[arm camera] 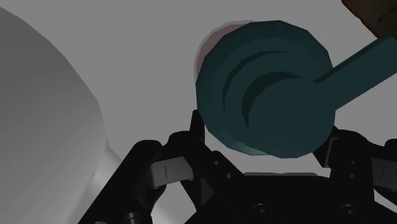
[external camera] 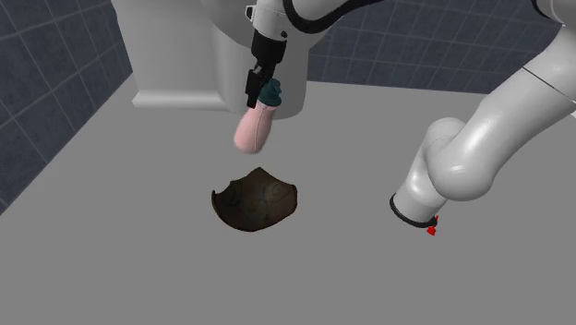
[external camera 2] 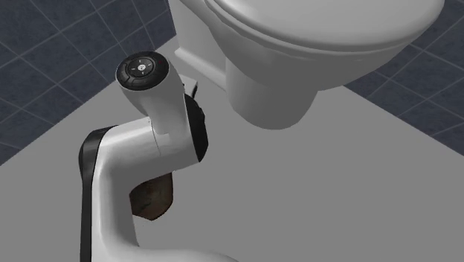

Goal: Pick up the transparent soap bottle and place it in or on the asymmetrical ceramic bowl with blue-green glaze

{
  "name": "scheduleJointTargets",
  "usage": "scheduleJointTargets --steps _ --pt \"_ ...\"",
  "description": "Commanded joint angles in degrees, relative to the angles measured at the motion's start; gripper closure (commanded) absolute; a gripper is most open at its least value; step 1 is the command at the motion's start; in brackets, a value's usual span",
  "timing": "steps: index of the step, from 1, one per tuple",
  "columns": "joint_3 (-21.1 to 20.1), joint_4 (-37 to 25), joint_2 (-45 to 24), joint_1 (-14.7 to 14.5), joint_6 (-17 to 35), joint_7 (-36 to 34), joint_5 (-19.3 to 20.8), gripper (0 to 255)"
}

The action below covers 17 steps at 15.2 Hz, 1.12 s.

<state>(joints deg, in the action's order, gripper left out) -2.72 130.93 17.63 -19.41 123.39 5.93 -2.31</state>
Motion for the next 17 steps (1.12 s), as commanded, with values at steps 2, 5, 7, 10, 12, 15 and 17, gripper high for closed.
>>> scheduleJointTargets --steps 2,5,7,10,12,15,17 --pt "-0.68 0.34 1.46 -0.41 -1.09 -1.06 -0.1 255" --pt "-3.2 3.01 5.22 -1.88 -2.06 -4.66 -0.67 255" --pt "-4.96 4.46 7.52 -2.94 -2.83 -7.1 -1.22 255" --pt "-7.72 6.13 10.62 -4.6 -4.12 -10.8 -2.27 255" --pt "-9.63 6.89 12.43 -5.76 -5.05 -13.33 -3.07 255" --pt "-12.59 7.53 14.7 -7.53 -6.49 -17.18 -4.39 255" --pt "-14.63 7.61 15.91 -8.71 -7.46 -19.81 -5.3 255"
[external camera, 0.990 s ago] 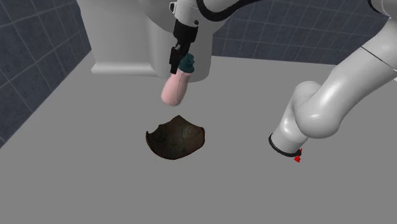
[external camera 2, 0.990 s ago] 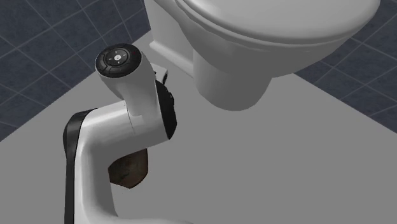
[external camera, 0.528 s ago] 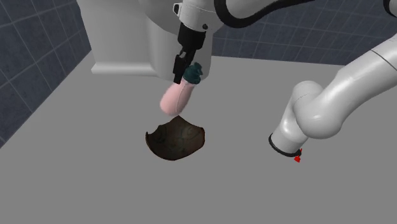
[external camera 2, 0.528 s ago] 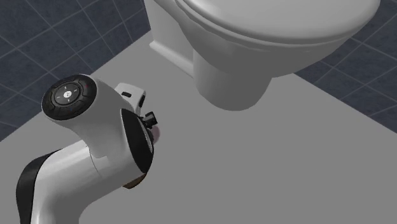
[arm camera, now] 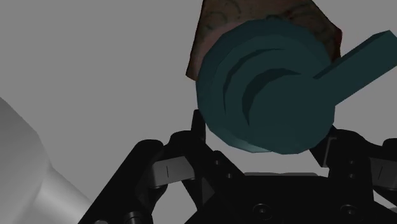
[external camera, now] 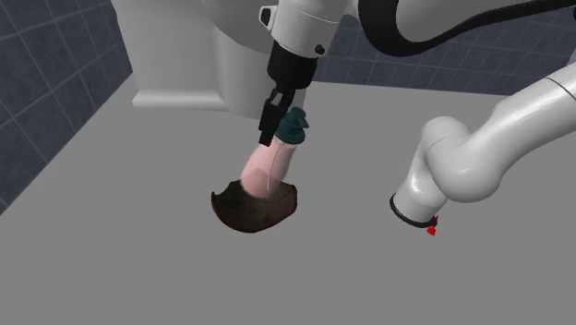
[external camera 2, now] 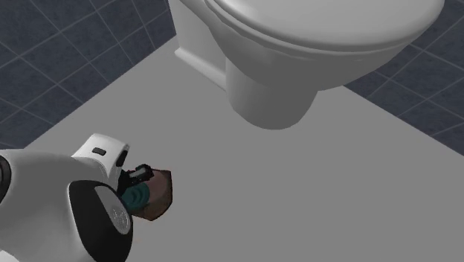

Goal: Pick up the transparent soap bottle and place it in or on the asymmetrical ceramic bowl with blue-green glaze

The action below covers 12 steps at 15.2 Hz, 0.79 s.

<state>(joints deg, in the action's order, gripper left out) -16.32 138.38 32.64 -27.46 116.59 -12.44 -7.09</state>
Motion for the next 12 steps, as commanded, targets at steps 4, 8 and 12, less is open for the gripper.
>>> scheduleJointTargets --steps 4,8,12 --pt "-3.51 1.37 1.73 -1.96 -0.1 -4.33 -1.66 255" --pt "-4.02 4.08 1.23 -2.08 3.11 -4.42 -1.95 255" --pt "-4.59 6.63 0.46 -2.18 6.42 -4.55 -2.21 255"
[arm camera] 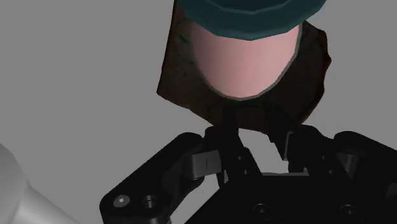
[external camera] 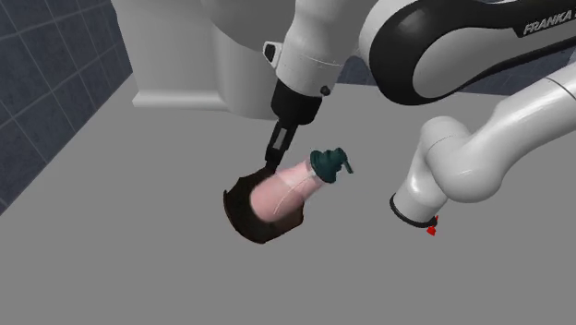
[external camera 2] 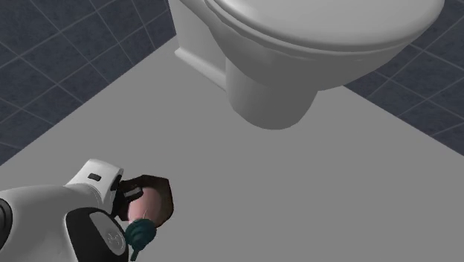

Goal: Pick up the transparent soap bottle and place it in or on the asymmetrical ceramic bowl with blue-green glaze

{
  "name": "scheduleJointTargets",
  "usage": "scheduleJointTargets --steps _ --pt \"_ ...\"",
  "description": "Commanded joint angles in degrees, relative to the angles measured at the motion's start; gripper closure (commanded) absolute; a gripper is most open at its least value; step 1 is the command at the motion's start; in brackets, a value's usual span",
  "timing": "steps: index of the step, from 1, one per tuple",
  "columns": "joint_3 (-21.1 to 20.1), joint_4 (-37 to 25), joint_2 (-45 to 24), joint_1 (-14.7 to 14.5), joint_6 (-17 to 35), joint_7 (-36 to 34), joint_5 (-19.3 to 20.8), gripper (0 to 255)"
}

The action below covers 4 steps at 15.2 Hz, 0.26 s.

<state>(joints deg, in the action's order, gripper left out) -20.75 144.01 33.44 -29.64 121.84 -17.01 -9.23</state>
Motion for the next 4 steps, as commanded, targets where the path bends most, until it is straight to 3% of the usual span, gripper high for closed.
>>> scheduleJointTargets --steps 1,4 --pt "-0.3 1.61 -0.57 -0.02 2.0 -0.02 -0.14 255" --pt "-0.77 3.38 -1.37 -0.05 4.57 -0.15 -0.3 255"
